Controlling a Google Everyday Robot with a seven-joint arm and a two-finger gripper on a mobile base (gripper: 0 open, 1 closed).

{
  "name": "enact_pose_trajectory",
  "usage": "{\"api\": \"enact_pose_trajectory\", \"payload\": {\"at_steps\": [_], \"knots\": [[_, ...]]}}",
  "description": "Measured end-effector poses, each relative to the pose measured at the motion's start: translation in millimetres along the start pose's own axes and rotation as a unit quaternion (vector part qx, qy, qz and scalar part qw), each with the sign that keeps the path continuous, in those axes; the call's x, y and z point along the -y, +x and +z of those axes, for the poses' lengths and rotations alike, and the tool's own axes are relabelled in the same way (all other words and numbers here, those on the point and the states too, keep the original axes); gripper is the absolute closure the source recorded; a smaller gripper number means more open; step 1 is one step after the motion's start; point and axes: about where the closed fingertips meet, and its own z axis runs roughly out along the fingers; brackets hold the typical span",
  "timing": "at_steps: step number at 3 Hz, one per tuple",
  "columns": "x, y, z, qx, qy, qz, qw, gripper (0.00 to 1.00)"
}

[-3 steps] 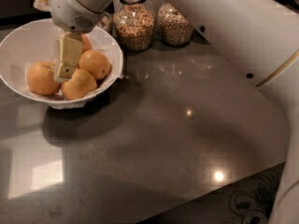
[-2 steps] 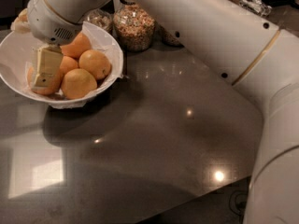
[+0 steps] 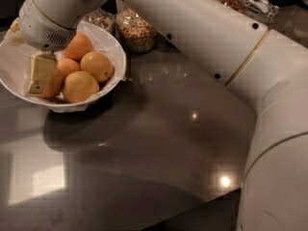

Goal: Pick orange from white bowl

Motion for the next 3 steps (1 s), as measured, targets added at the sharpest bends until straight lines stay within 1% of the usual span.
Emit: {"api": "enact_pose_trajectory", "payload": {"at_steps": [1,2,3], "knots": [[-3,13,-3,-0.010,-0.004,0.008,0.9999,0.23],[-3,13,-3,-0.010,-0.004,0.008,0.9999,0.24],[-1,33,-4,-0.016,0.006,0.018,0.9997,0.23]]}}
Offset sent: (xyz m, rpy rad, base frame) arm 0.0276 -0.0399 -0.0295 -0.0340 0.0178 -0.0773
